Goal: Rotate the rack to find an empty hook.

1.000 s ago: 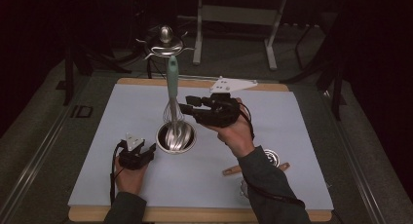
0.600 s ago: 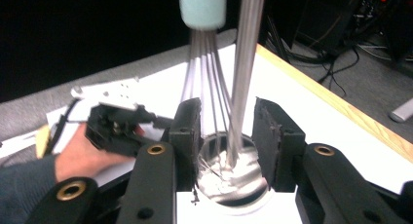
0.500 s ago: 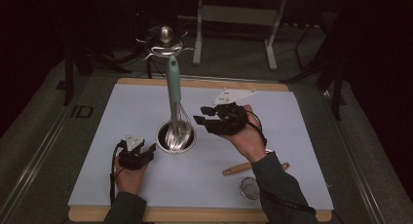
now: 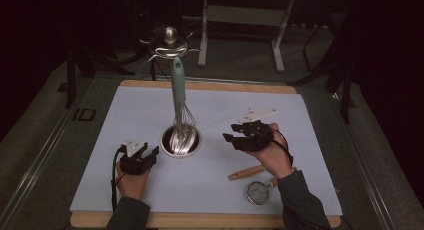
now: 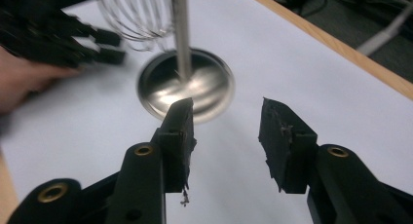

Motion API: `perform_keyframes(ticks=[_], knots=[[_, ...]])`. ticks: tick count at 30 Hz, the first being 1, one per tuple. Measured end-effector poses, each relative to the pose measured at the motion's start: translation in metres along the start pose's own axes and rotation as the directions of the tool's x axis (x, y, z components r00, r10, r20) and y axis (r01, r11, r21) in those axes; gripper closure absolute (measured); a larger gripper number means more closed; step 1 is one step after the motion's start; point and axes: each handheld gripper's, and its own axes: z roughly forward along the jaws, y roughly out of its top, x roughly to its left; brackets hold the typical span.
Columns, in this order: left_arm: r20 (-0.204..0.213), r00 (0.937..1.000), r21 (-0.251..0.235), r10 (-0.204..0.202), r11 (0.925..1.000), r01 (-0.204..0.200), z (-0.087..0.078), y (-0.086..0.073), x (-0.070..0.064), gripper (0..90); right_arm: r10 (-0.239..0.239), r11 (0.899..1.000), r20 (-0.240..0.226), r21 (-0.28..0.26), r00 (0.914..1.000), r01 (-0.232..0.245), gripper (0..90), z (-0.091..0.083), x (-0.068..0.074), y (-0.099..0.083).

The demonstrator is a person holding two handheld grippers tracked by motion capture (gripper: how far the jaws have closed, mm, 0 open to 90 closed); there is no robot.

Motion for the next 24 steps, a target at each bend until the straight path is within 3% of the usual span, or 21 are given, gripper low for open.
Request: perform_keyframes(ticks=[2,5,6,7,10,15,17,20,23,24], knots=[[0.007,0.9997,-0.010,-0.024,0.9997,0.024,-0.003,0.000,0.002,53.8,0.011,1.000,0.012,0.015,0.9999,-0.012,55.4,-0.002,-0.005,-0.008],[0.053,0.9939,-0.057,-0.097,0.9934,0.100,-0.012,0.003,0.005,56.7,0.030,0.999,0.024,0.042,0.9993,-0.031,54.6,-0.005,-0.014,-0.019],[0.053,0.9939,-0.057,-0.097,0.9934,0.100,-0.012,0.003,0.005,57.4,0.030,0.999,0.024,0.042,0.9993,-0.031,54.6,-0.005,-0.014,-0.019],[0.079,0.9918,-0.106,-0.100,0.9884,0.108,-0.021,0.008,0.003,57.4,0.030,0.998,0.030,0.051,0.9991,-0.032,54.4,-0.006,-0.017,-0.023],[0.116,0.9902,-0.161,-0.077,0.9823,0.095,-0.036,0.022,-0.002,59.1,0.067,0.995,0.057,0.067,0.9961,-0.071,53.8,-0.012,-0.029,-0.042],[0.168,0.9840,-0.197,-0.060,0.9759,0.093,-0.051,0.050,-0.007,55.8,0.185,0.981,0.023,0.052,0.9826,-0.186,54.0,-0.020,-0.043,-0.074],[0.179,0.9826,-0.224,-0.049,0.9706,0.089,-0.055,0.063,-0.008,55.9,0.204,0.977,0.024,0.056,0.9786,-0.205,54.3,-0.021,-0.046,-0.085],[0.165,0.9856,-0.254,-0.038,0.9638,0.079,-0.060,0.081,-0.010,54.0,0.234,0.970,0.029,0.056,0.9718,-0.235,56.5,-0.023,-0.050,-0.100],[0.136,0.9901,-0.261,-0.038,0.9626,0.073,-0.063,0.096,-0.013,48.7,0.268,0.962,0.038,0.051,0.9626,-0.270,58.6,-0.024,-0.058,-0.109],[0.134,0.9902,-0.267,-0.039,0.9607,0.074,-0.064,0.099,-0.013,48.6,0.290,0.956,0.054,0.038,0.9556,-0.292,59.3,-0.027,-0.061,-0.112]])
